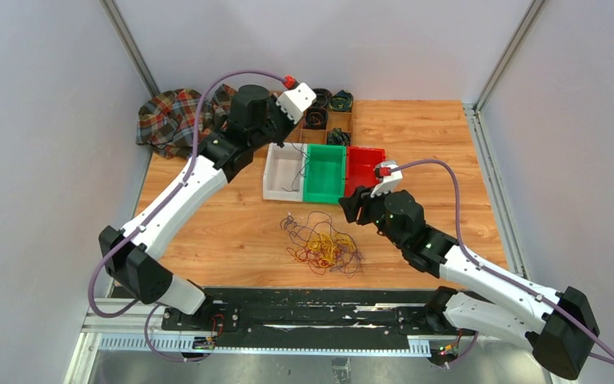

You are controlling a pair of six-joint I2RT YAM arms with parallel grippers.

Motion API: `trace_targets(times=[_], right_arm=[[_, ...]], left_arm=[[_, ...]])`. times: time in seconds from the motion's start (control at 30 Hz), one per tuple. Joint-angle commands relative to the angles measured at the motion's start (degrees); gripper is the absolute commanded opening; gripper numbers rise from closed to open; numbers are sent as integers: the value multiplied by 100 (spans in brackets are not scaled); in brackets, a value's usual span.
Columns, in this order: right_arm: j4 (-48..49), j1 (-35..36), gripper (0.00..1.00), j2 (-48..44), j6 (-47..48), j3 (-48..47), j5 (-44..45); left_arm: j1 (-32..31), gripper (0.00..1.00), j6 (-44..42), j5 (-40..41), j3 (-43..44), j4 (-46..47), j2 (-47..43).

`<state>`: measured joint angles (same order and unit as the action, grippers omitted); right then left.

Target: Untangle the cables

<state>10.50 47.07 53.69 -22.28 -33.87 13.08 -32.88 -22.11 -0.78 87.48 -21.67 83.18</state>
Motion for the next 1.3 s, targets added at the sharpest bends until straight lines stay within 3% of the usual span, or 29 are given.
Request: trace_targets(times=[0.0,0.23,0.37,0.73,1.27], right_arm=[[-103,-109,51,-219,-76,133,204],[-131,-192,51,-246,-66,201,213],[-101,-267,51,-187,-74,185,177],[-184,-634,49,-427,-235,224,228],[-488,-968,48,-869,-249,291,392]], left_arm=[[116,0,-439,110,86,529,314],[388,0,-544,101,317,673,710],[374,0,-264,-326,649,532,739],[-209,0,106,-773,1961,-17,1081],[-341,0,30,-616,1999,194,2110]])
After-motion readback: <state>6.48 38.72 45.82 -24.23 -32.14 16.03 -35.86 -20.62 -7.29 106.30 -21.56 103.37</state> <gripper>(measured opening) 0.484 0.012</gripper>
